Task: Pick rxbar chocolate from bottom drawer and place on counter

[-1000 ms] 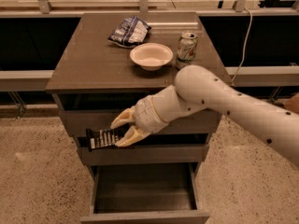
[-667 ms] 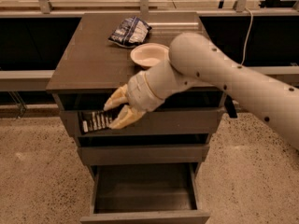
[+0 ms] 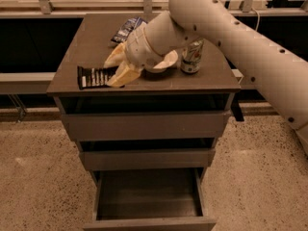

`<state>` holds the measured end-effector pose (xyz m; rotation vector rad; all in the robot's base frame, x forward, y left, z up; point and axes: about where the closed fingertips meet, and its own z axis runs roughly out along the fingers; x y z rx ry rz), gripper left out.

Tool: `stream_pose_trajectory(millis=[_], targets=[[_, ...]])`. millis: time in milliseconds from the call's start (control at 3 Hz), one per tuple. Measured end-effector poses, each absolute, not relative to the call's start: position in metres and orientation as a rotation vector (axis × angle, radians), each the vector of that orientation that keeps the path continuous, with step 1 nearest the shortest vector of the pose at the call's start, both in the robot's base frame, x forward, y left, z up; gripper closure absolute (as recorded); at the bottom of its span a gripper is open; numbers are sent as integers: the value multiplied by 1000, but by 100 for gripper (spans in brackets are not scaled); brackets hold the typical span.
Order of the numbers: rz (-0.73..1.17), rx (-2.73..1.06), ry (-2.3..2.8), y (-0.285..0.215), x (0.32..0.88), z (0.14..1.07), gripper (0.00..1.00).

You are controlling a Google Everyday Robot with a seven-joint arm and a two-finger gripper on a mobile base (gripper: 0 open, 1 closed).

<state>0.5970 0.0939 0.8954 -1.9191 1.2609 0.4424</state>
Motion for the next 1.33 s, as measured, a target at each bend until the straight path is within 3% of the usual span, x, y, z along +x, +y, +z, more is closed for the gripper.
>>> stream_pose_trajectory(millis=[667,1000,1333], targets=[[457,-1750,1402,93,686,882,100],[511,-1723,1453,102,711,866,85],[580,-1713,1468,112,723,857,61]])
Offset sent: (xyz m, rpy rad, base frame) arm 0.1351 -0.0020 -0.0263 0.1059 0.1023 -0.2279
